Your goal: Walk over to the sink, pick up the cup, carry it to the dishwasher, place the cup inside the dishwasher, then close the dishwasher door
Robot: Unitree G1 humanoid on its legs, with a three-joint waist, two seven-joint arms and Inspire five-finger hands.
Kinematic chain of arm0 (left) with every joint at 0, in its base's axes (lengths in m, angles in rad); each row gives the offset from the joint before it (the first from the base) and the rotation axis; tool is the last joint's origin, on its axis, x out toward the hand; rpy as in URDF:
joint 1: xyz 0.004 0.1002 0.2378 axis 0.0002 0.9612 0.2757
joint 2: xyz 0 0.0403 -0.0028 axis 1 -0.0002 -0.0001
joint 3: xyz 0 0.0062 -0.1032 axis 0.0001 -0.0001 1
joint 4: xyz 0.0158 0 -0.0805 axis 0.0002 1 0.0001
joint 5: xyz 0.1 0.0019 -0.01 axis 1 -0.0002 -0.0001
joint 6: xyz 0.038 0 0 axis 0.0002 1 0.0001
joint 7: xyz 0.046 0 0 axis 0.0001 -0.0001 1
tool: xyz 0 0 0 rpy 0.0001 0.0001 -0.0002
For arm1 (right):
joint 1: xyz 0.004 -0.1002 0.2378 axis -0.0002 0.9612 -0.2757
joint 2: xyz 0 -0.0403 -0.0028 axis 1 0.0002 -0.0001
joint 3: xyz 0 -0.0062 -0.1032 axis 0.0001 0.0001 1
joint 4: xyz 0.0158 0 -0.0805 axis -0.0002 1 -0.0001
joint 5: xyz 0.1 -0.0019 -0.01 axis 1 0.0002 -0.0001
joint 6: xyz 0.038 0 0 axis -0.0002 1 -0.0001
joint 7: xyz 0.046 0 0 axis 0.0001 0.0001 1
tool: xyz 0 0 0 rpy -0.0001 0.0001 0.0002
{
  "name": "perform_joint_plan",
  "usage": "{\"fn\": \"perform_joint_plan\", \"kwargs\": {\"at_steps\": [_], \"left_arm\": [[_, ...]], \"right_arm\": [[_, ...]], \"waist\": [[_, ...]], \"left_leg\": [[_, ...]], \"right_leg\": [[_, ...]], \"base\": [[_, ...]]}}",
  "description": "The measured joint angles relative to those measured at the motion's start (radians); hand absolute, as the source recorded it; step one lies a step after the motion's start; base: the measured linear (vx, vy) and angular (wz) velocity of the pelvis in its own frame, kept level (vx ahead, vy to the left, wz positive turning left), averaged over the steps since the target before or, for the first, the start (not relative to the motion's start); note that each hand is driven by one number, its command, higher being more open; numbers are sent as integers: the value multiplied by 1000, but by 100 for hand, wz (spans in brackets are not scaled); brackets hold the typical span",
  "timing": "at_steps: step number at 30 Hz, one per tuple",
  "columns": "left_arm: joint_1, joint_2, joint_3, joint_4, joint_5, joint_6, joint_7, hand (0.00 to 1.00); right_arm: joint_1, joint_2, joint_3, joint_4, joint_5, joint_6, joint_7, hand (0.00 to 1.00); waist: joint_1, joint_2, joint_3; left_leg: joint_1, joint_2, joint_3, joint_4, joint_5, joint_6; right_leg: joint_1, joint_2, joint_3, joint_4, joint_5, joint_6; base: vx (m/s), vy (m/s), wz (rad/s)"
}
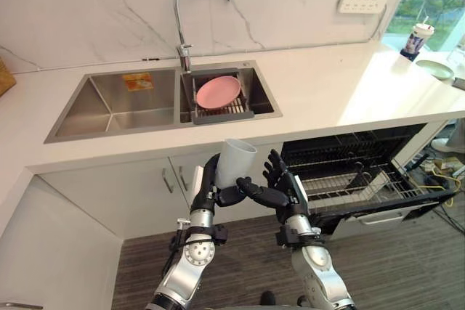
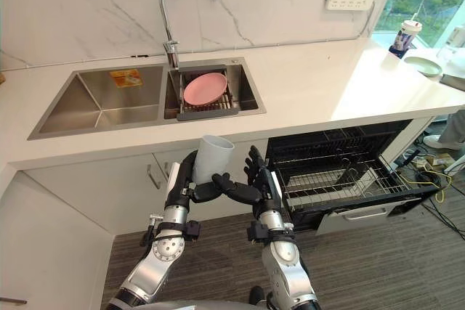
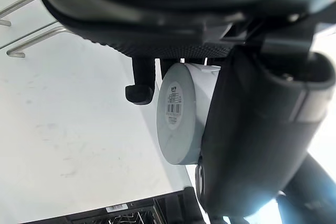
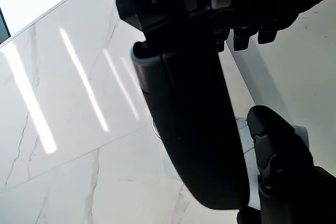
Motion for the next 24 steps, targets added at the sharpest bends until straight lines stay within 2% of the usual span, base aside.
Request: {"fn": "perform_joint_plan", "kwargs": {"at_steps": [2,3,4,7,8,11,16,24], "left_arm": [[1,9,4,-21,10,-13,-27,0],[1,12,10,-34,11,-32,-46,0],[2,13,13,-39,12,-37,-51,0],[3,15,42,-65,66,-90,-75,0],[2,16,43,-65,71,-93,-79,0],[2,15,32,-65,87,-102,-85,0],[2,9,-17,-65,106,-124,-86,0],[2,7,-18,-65,106,-129,-86,0]], "right_arm": [[0,-21,-51,-76,65,15,79,100],[-1,-41,-113,-163,127,52,131,100],[-2,-48,-135,-191,144,62,145,100],[-78,-109,-341,-357,371,146,239,100],[-88,-116,-353,-365,397,151,243,100],[-97,-116,-350,-387,469,189,262,100],[-92,-94,-288,-386,481,273,264,100],[-90,-95,-274,-386,454,311,273,100]], "waist": [[3,-2,1],[6,-2,1],[6,-2,2],[0,-12,1],[-2,-13,0],[-7,-21,-2],[-1,-30,4],[1,-30,4]], "left_leg": [[-2,0,-2,6,1,-1],[-1,0,-2,10,1,0],[-1,0,-2,12,1,0],[3,3,17,19,-4,2],[3,3,19,21,-5,2],[1,8,31,24,-13,-3],[-3,11,34,24,-14,-9],[-5,9,31,33,-16,-2]], "right_leg": [[0,1,-3,0,0,0],[2,2,-2,0,1,-1],[3,2,-2,0,1,-1],[5,4,16,1,6,0],[5,4,18,0,7,0],[2,9,31,0,4,4],[-5,11,32,0,4,4],[-3,9,31,1,6,0]], "base": [[-13,7,3],[0,0,0],[0,0,0],[-29,33,-14],[-27,25,-17],[-35,22,-13],[-13,6,-3],[9,30,1]]}}
